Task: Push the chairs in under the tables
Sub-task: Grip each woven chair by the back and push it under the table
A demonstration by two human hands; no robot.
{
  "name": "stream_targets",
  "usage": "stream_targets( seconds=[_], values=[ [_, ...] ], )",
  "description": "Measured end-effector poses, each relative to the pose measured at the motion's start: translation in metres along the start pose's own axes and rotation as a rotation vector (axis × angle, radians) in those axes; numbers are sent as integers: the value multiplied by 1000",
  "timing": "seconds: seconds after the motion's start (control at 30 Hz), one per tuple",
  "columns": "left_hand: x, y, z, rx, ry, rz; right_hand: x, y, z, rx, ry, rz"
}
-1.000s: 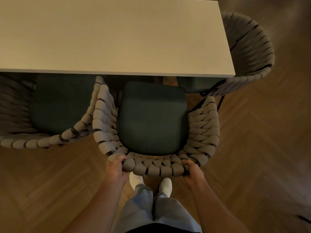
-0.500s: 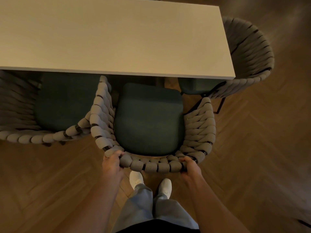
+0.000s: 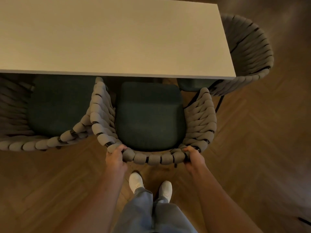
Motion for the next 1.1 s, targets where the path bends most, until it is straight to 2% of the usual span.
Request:
stream_targets(
  seconds=[0.2,0.33,0.63,1.1],
  values=[
    [0,18,-26,97,-13,-4,9,17,-31,-2,-18,79],
    [-10,26,-43,71,43,-32,10,25,-42,-51,60,84],
    [-14,28,-78,14,23,-55,-10,37,-52,33,45,-77],
    [-2,28,-94,46,-16,-72,-14,33,-70,35,67,-92]
  ],
)
Point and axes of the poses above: each hand's wrist, its own z-axis away from the middle knuckle, its own y-axis out of the palm, x = y × z, the point moved 2 cm from there along -z, towards the middle knuckle, and after that the axes turned 9 degrees about -y, right-handed, at the moved point
